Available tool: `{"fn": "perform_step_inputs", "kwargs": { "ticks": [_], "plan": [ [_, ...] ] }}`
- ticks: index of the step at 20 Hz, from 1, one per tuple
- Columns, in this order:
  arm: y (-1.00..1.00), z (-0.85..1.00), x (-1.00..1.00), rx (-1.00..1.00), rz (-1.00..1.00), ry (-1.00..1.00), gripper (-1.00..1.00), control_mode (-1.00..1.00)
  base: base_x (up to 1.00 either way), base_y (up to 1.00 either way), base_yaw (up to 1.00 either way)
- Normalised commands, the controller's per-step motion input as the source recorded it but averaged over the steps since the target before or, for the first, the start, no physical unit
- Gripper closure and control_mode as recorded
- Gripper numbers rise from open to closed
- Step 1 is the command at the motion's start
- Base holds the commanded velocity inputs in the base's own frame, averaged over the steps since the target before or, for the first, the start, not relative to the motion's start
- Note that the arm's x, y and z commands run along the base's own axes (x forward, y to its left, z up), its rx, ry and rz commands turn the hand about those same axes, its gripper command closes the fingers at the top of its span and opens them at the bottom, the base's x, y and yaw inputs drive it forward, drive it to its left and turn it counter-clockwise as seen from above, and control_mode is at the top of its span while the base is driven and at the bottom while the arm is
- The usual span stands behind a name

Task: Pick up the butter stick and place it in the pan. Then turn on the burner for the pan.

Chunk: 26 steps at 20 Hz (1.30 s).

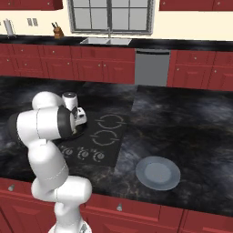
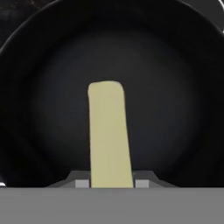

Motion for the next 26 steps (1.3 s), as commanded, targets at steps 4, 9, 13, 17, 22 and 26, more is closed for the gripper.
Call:
{"fn": "perform_step_inputs", "kwargs": {
  "ticks": [4, 9, 13, 17, 22, 26],
  "plan": [
    [0.22, -0.06, 0.13, -0.02, 0.00, 0.00, 1.00, -1.00, 0.00, 0.00, 0.00],
    [0.15, -0.07, 0.07, -0.01, 0.00, 0.00, 1.00, -1.00, 0.00, 0.00, 0.00],
    [0.05, -0.02, 0.05, 0.00, 0.00, 0.00, 1.00, -1.00, 0.00, 0.00, 0.00],
    [0.02, -0.06, 0.02, 0.00, 0.00, 0.00, 1.00, -1.00, 0.00, 0.00, 0.00],
    [0.10, -0.10, 0.04, 0.00, 0.00, 0.00, 1.00, -1.00, 0.00, 0.00, 0.00],
    [0.14, -0.04, 0.07, 0.00, 0.00, 0.00, 1.00, -1.00, 0.00, 0.00, 0.00]
  ]
}}
